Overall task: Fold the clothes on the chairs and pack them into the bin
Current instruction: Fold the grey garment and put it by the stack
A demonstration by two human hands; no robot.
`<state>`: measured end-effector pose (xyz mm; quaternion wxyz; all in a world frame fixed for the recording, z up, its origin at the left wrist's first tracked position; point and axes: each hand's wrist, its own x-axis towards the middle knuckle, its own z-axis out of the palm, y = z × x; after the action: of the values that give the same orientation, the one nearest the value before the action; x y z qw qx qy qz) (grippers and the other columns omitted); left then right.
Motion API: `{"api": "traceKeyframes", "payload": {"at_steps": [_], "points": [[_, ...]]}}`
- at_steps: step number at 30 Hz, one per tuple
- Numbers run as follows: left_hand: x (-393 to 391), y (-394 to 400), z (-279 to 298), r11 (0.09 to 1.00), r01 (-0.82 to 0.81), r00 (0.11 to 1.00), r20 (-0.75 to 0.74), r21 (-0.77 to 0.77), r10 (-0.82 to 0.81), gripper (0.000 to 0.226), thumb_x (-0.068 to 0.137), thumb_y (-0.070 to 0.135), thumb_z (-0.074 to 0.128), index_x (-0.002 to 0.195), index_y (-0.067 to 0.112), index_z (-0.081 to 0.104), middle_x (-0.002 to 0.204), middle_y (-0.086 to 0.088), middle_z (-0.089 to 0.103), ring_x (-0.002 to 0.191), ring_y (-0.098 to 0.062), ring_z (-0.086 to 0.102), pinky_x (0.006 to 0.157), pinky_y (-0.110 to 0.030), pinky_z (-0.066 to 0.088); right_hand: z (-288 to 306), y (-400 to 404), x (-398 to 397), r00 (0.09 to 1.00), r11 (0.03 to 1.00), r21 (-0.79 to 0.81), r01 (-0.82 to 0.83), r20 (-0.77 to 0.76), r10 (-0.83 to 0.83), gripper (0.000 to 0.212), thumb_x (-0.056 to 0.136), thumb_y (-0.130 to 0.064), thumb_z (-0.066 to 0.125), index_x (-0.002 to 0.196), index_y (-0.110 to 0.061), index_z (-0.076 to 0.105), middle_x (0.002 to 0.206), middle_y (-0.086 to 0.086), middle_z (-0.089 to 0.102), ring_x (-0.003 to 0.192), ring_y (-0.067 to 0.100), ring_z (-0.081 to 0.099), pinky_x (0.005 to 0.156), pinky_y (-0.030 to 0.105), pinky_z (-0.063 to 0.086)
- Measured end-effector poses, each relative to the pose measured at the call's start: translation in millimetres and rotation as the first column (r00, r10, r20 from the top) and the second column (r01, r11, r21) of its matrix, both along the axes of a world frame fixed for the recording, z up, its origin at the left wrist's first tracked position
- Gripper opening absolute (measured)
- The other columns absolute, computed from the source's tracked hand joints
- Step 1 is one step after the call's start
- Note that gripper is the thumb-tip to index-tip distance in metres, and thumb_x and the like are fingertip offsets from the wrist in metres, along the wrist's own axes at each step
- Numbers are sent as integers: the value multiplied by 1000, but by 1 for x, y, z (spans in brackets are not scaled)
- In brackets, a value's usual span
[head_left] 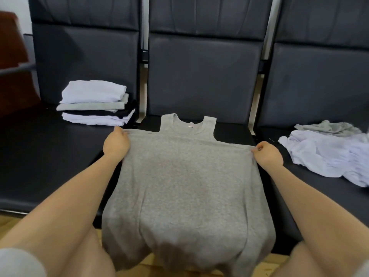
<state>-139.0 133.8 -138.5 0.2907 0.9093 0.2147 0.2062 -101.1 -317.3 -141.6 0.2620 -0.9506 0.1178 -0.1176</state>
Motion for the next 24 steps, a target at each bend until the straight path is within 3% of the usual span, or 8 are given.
{"api": "traceKeyframes", "payload": {"at_steps": [2, 4, 10, 13, 15, 17, 20, 24], "points": [[0, -4, -3, 982, 77, 996, -56, 171, -68, 28, 102, 23, 35, 114, 2, 49, 104, -22, 62, 95, -38, 58, 71, -38, 38, 1, 5, 1, 1000, 999, -36, -25, -14, 24, 12, 95, -25, 51, 95, -15, 56, 97, 10, 64, 84, 24, 53, 71, 32, 39], [0, -10, -3, 965, 116, 990, -102, 235, -94, 29, 101, 25, 35, 117, 5, 49, 104, -19, 63, 95, -37, 59, 72, -38, 40, 1, 9, -1, 998, 996, -76, -57, -27, 55, 12, 95, -25, 50, 97, -14, 56, 101, 12, 65, 89, 27, 57, 71, 32, 40], [-22, -16, 6, 974, 146, 982, -145, 171, -122, 39, 96, 27, 44, 129, 6, 44, 110, -16, 63, 99, -35, 60, 73, -36, 41, 9, 19, -39, 989, 985, -89, -147, 7, 148, 44, 91, -30, 59, 130, -13, 49, 115, 12, 57, 109, 30, 54, 80, 35, 45], [-45, -20, 11, 973, 203, 964, -197, 109, -179, 37, 94, 32, 51, 120, 6, 50, 101, -9, 61, 88, -26, 56, 71, -33, 41, 16, 17, -72, 977, 976, -73, -206, 46, 210, 31, 88, -34, 64, 111, -14, 58, 102, 5, 58, 93, 21, 56, 70, 29, 42], [-63, -21, 14, 971, 234, 944, -253, 57, -213, 34, 92, 34, 55, 108, 4, 60, 90, -6, 59, 80, -21, 54, 65, -33, 42, 23, 14, -92, 966, 965, -51, -257, -14, 257, 24, 87, -36, 66, 93, -13, 62, 88, 0, 63, 77, 13, 57, 61, 26, 39], [-82, -24, 17, 964, 262, 912, -316, -46, -263, 33, 90, 34, 59, 88, 2, 65, 77, -9, 59, 70, -23, 57, 62, -31, 46, 30, 12, -114, 948, 952, -24, -305, -97, 301, 26, 85, -38, 68, 83, -13, 64, 80, -2, 64, 75, 13, 57, 60, 25, 39], [-113, -29, 21, 952, 264, 880, -367, -153, -302, 34, 86, 32, 62, 64, 8, 54, 65, -10, 56, 63, -25, 58, 64, -32, 50, 34, 12, -145, 909, 928, -21, -371, -214, 359, 35, 81, -42, 72, 78, -8, 66, 75, 1, 64, 73, 15, 58, 62, 26, 43], [-145, -32, 23, 943, 296, 872, -361, -151, -332, 33, 86, 29, 62, 63, 12, 45, 65, -8, 51, 60, -22, 55, 60, -29, 47, 35, 17, -174, 831, 887, -38, -461, -370, 416, 33, 78, -43, 72, 76, -12, 60, 74, 4, 55, 69, 15, 50, 65, 29, 41]]}}
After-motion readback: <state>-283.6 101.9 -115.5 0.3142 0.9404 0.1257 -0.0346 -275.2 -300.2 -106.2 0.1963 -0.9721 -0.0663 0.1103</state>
